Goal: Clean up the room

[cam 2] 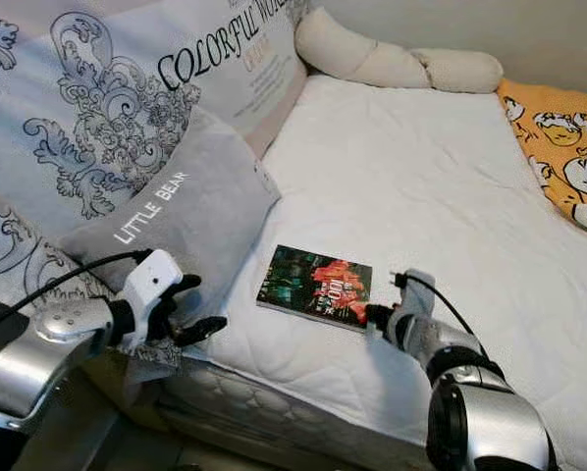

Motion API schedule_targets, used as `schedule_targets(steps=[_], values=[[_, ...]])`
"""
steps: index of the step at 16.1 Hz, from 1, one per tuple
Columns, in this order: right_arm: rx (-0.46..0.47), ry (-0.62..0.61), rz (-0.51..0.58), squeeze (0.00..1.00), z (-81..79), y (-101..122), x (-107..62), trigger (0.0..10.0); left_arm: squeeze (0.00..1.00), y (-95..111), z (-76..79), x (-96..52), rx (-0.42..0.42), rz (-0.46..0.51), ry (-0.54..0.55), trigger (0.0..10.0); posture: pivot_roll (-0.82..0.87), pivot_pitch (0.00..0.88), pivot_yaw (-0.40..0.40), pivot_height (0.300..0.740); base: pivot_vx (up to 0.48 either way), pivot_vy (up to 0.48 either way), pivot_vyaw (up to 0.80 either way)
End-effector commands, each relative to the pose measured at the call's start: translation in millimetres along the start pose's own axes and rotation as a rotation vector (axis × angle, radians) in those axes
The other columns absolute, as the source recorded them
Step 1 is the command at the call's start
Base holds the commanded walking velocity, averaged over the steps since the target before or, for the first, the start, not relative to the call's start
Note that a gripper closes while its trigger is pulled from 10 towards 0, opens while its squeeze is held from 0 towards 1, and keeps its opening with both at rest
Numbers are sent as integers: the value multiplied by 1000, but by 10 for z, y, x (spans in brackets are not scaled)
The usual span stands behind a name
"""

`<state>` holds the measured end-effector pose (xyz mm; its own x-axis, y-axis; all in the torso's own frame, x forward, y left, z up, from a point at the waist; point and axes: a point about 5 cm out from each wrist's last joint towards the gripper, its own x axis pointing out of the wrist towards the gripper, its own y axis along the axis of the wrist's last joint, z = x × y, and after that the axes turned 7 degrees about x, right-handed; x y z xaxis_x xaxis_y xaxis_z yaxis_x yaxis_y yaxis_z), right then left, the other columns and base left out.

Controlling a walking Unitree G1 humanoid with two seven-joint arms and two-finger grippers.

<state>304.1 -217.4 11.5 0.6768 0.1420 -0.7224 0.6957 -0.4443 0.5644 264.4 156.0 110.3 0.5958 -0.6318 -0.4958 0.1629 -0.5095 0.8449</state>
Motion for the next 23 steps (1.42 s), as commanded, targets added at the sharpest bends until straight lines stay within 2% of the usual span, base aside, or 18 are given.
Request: schedule_targets(steps=[1,2,3,4,5,7,8,9,12,15,17,20,23], values=[[-46,29,57,1000,-8,99,-21,10000,635,-41,-31,-21,-20,11,63,10000,79,0,-17,740,0,0,0],[-135,5,160,1000,-19,197,-37,10000,635,-36,-83,-19,-77,58,180,10000,75,0,-20,740,0,0,0],[-218,11,222,1000,-66,254,-53,10000,639,-23,-112,-25,-98,103,252,10000,75,0,-20,740,0,0,0],[-204,43,207,1000,-112,237,-56,10000,643,-35,-120,-27,-112,118,297,10000,59,0,-14,740,0,0,0],[-223,53,253,1000,-165,250,-70,10000,643,-46,-122,-26,-117,122,326,10000,43,0,-8,740,0,0,0],[-277,97,420,1000,-419,215,-175,10000,651,-42,-97,8,-159,141,381,10000,31,0,-12,740,0,-472,0],[-276,93,459,1000,-481,167,-198,10000,651,-40,-97,22,-165,141,394,10000,32,0,-15,740,0,-480,0],[-237,74,505,1000,-530,67,-210,10000,643,-49,-98,41,-175,139,420,10000,35,0,-14,740,0,-480,0],[-225,42,560,1000,-605,-53,-255,10000,643,-87,-139,36,-194,127,479,10000,39,0,-7,740,0,-480,0],[-215,57,631,1000,-708,-33,-381,10000,643,-146,-199,3,-208,103,537,10000,30,0,-3,740,0,-480,0],[-167,38,660,1000,-697,-7,-414,10000,643,-199,-246,-17,-215,87,588,10000,34,0,-18,740,0,-480,0],[-249,47,666,1000,-724,5,-441,10000,643,-206,-288,-8,-217,87,611,10000,24,0,-14,740,0,-480,0],[-233,10,668,1000,-670,27,-444,10000,647,-198,-254,35,-207,83,589,10000,16,0,-6,740,0,-474,0]])
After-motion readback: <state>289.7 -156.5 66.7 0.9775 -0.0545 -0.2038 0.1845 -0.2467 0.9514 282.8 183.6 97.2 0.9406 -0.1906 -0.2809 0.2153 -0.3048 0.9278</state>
